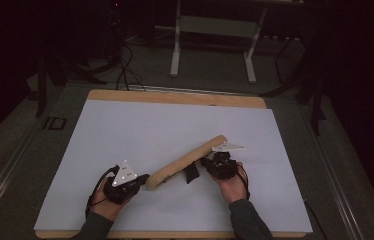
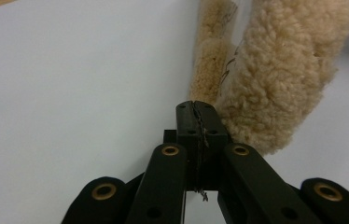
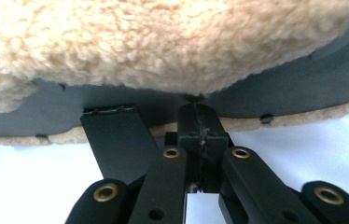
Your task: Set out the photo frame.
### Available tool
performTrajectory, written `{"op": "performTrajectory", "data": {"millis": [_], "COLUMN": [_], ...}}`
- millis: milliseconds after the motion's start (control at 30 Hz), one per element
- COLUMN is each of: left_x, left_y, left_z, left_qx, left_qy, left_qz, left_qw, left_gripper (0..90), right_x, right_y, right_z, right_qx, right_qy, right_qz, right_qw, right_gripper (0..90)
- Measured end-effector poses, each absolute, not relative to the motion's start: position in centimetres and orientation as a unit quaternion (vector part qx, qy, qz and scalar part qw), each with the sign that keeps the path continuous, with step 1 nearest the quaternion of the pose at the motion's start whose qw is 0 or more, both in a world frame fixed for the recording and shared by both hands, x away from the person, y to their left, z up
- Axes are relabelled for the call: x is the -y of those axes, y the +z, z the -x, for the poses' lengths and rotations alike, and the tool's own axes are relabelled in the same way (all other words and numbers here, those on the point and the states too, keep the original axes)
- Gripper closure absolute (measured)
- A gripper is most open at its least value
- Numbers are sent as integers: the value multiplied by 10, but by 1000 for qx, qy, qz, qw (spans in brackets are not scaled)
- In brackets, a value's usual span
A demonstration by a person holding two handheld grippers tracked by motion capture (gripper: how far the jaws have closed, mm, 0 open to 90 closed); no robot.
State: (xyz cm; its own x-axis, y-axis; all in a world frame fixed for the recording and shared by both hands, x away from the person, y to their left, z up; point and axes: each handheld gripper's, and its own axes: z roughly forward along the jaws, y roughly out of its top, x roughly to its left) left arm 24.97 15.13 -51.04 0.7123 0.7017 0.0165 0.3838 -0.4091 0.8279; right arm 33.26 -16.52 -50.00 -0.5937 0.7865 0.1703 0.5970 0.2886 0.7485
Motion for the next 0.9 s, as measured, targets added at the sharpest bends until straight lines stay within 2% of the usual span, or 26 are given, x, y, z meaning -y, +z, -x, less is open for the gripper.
{"op": "performTrajectory", "data": {"millis": [900], "left_x": [-119], "left_y": [-513], "left_z": [-240], "left_qx": [-286], "left_qy": [174], "left_qz": [-833], "left_qw": [440], "left_gripper": [900], "right_x": [152], "right_y": [-496], "right_z": [-349], "right_qx": [-793], "right_qy": [399], "right_qz": [-445], "right_qw": [116], "right_gripper": [900]}}
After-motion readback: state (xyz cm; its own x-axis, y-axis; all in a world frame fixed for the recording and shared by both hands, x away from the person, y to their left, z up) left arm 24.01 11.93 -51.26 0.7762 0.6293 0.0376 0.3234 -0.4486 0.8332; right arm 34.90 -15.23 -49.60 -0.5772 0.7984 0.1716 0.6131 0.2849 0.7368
